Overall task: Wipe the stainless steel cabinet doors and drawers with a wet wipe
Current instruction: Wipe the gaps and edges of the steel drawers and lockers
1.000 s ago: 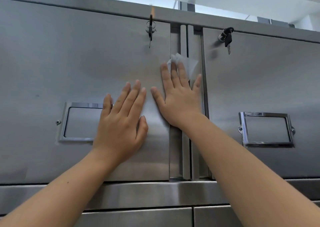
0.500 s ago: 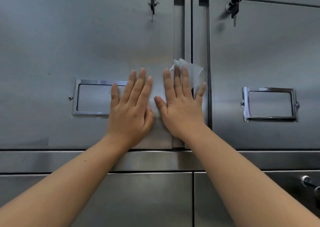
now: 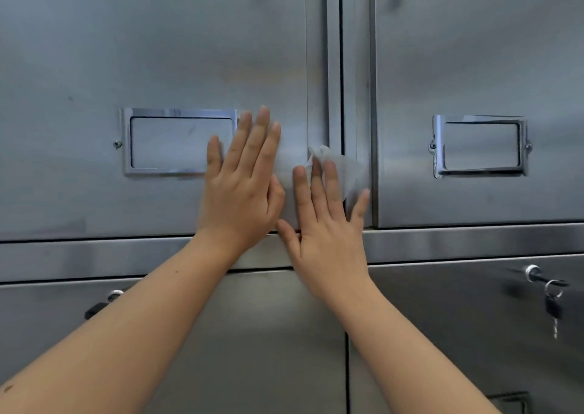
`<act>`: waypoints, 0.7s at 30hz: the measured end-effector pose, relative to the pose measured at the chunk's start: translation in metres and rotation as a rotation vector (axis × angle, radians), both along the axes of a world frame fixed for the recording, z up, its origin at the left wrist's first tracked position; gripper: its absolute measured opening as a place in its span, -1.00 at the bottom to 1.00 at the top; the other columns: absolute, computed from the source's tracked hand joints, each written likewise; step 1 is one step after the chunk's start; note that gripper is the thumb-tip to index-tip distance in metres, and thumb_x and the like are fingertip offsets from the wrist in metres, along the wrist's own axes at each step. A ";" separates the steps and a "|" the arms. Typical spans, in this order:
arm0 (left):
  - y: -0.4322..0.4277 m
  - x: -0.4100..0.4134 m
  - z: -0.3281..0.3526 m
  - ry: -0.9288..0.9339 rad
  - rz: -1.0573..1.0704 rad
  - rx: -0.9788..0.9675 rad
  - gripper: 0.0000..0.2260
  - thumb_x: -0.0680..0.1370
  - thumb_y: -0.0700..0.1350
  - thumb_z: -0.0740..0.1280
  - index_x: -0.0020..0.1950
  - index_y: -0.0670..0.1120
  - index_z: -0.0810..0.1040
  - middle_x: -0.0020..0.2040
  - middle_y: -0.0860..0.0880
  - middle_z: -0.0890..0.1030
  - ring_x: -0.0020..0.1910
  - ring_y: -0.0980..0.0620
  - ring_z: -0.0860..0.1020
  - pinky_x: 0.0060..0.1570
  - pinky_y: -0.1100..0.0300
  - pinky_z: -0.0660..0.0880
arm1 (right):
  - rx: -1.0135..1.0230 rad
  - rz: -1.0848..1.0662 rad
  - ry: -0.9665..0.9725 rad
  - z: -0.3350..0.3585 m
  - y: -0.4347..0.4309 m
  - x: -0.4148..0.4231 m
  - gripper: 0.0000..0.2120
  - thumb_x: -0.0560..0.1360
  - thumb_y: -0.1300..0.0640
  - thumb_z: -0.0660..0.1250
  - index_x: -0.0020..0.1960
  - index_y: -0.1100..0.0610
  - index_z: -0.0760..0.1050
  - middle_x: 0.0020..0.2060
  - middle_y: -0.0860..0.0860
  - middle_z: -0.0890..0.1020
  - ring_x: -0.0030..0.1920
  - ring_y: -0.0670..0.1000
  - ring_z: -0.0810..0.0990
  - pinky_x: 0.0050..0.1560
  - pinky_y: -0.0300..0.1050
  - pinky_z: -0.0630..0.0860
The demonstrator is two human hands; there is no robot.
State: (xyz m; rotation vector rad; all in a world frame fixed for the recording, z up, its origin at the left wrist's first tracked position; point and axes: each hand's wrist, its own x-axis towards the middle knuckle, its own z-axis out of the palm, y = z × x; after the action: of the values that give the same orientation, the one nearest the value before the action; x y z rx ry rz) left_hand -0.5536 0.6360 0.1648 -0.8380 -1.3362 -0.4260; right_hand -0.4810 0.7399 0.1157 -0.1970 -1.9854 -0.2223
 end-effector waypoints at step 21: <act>0.000 0.002 -0.004 -0.040 0.034 -0.020 -0.50 0.50 -0.14 0.05 0.43 -0.26 0.29 0.44 -0.20 0.28 0.42 -0.18 0.25 0.35 -0.15 0.10 | 0.048 0.071 0.113 -0.001 0.024 0.007 -0.28 0.53 -0.20 -0.04 0.48 0.22 -0.17 0.47 0.14 -0.15 0.49 0.10 -0.20 0.44 0.05 -0.30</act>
State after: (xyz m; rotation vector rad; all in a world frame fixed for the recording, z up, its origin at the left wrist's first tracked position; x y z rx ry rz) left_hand -0.5519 0.6359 0.1607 -0.8257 -1.3918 -0.4049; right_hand -0.4735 0.7644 0.1142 -0.1055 -1.8696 -0.2081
